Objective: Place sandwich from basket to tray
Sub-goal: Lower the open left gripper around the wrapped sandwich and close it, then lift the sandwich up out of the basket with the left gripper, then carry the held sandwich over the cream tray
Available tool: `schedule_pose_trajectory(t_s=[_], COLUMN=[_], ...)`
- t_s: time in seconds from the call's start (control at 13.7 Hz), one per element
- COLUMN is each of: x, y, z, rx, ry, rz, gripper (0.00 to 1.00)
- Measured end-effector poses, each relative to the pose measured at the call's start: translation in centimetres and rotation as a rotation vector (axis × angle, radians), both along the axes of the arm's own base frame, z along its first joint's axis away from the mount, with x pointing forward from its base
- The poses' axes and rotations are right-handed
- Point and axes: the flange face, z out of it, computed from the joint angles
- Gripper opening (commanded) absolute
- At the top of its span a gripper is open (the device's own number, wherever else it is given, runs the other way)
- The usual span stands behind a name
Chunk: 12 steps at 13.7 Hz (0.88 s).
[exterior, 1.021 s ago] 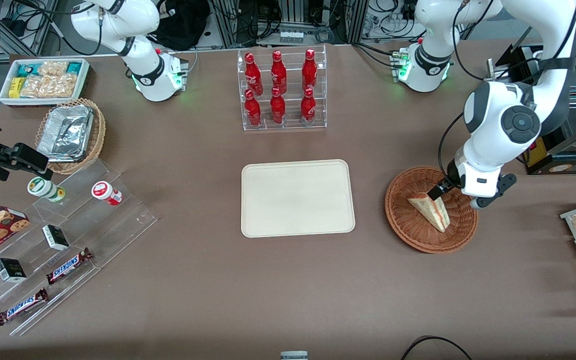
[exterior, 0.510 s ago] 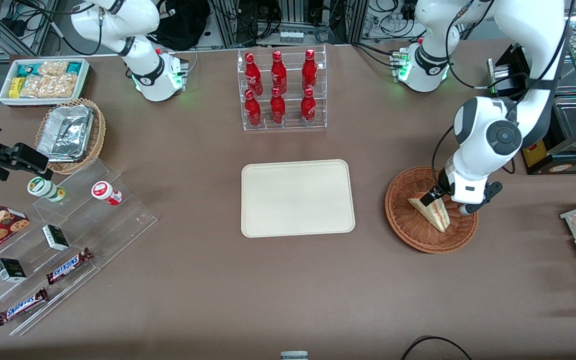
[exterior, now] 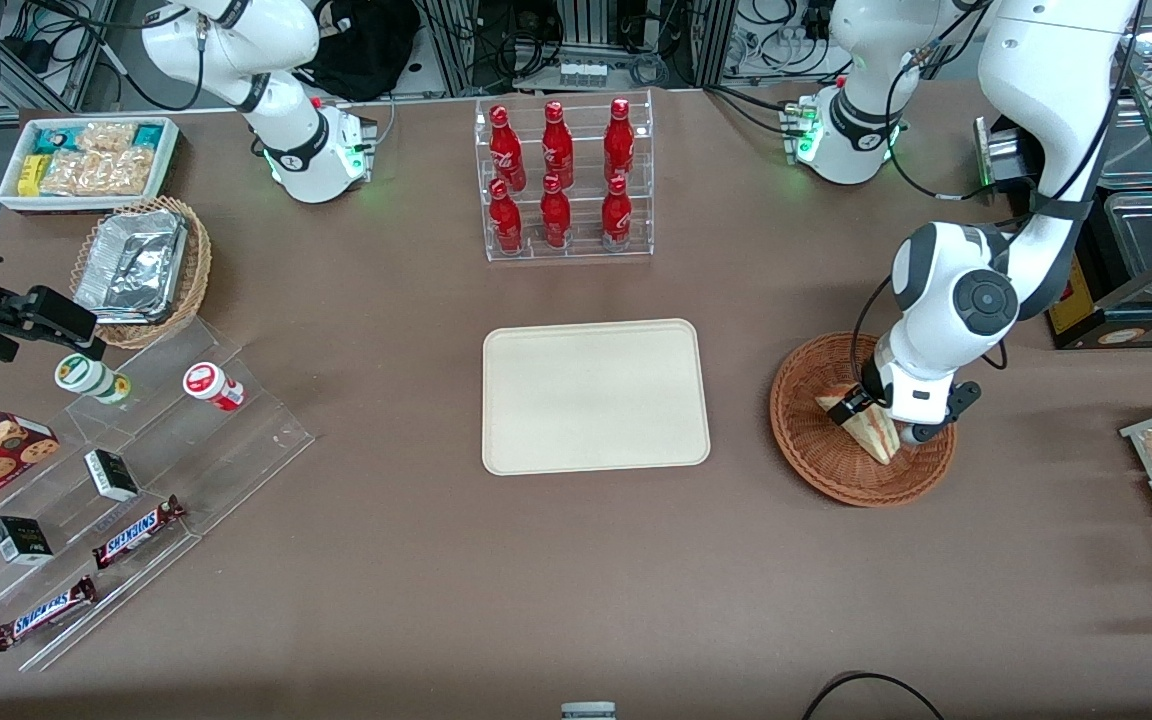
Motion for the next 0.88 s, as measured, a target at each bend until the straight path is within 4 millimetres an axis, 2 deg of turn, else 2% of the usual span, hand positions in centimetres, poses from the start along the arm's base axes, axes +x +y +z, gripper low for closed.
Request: schedule_pose_trajectory(t_s=[0.15,0.29,0.44,0.58,0.66,0.73,0.88], x=[0.0,0.3,0.7,1.2,1.4,1.3,0.8], y=[0.2,0.3,0.4,-0.1,-1.4,-3.3,-8.7], z=[0.0,0.4,2.1,6.1,8.9,11.8,17.2], rx=[0.011,0.015,0.029,0.061,0.078,0.093,0.107], ry=[-0.003,-0.014,-0.014,0.019,0.035,0.04,0.032], rz=[-0.011,-0.012,-0.017,-0.035,-0.056,-0.087,-0.169], gripper=[0.12,0.12,0.12,0.12,0.12,0.12,0.12])
